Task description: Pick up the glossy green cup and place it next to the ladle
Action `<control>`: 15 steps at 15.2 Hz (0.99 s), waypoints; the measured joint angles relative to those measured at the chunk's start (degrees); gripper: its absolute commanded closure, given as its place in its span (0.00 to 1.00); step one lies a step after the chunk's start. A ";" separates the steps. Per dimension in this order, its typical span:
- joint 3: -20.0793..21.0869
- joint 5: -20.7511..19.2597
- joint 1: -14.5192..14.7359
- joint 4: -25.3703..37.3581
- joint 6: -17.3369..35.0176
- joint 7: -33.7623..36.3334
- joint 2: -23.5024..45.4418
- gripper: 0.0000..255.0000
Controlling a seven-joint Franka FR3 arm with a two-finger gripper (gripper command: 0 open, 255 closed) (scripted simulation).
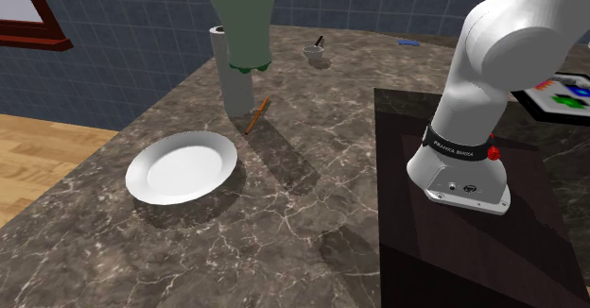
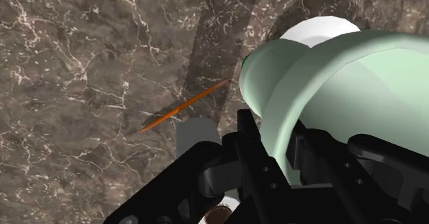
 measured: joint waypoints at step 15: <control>-13.56 -5.37 -7.22 8.64 4.24 -18.71 15.24 1.00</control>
